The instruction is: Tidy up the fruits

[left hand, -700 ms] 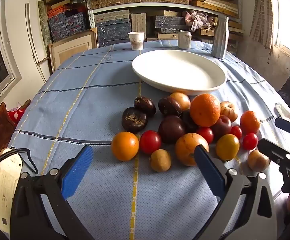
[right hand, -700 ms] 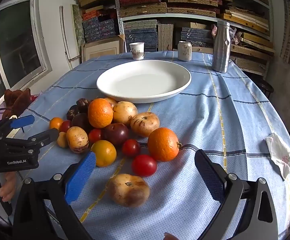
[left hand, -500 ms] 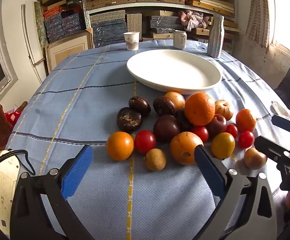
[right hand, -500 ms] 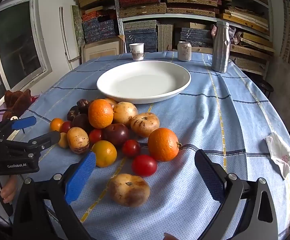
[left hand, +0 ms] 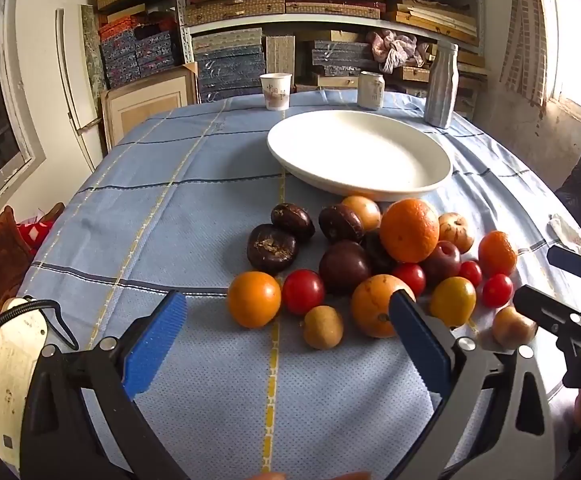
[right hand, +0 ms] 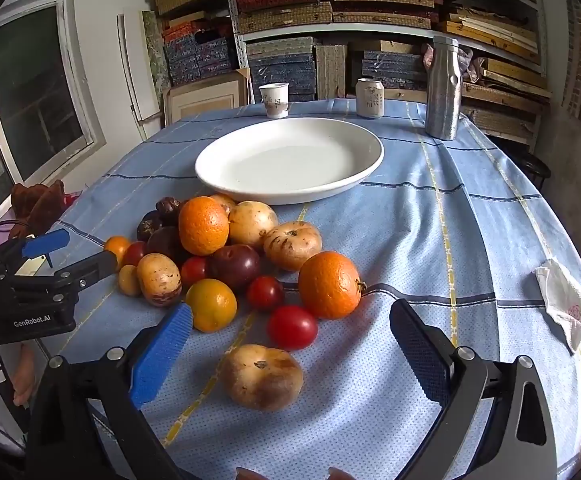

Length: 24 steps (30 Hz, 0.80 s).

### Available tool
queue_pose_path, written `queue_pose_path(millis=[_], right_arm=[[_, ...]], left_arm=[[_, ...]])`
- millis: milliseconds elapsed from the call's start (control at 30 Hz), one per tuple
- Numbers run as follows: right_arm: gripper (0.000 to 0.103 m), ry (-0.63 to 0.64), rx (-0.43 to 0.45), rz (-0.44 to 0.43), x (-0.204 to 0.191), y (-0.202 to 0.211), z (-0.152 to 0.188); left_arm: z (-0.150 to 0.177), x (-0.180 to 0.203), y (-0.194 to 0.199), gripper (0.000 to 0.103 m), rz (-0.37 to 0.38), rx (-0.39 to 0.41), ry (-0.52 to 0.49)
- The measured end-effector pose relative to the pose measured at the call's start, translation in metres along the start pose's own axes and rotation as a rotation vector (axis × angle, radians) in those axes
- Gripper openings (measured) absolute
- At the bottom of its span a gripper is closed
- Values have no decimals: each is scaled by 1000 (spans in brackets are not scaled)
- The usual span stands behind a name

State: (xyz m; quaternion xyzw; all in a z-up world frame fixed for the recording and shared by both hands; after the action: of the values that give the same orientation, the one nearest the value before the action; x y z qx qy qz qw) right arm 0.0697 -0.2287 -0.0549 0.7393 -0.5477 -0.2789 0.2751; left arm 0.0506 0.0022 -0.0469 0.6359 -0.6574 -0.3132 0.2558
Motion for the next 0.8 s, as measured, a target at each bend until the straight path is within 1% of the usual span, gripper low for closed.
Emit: queue_pose_path(millis=[267, 567, 800], right_arm=[[100, 2, 18, 11, 1, 3, -1], [100, 1, 18, 10, 1, 4, -1], [100, 1, 21, 10, 0, 4, -1]], left_arm=[[-1, 0, 2, 99, -2, 9, -5], [-1, 2, 4, 99, 6, 19, -12], [-1, 1, 4, 99, 2, 12, -6]])
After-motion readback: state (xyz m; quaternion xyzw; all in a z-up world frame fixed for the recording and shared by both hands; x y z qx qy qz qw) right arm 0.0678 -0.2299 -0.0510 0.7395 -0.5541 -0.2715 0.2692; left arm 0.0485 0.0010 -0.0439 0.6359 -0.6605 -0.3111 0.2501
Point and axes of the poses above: each gripper's, at about its wrist camera, not at the fingertips, and y roughly against the way its jaws point, x to its right, z to its underside, the point moved 8 cm from there along -y, roughly the way its jaws point, and after that the axes turned 5 degrees about -x, right-handed, at the moved point
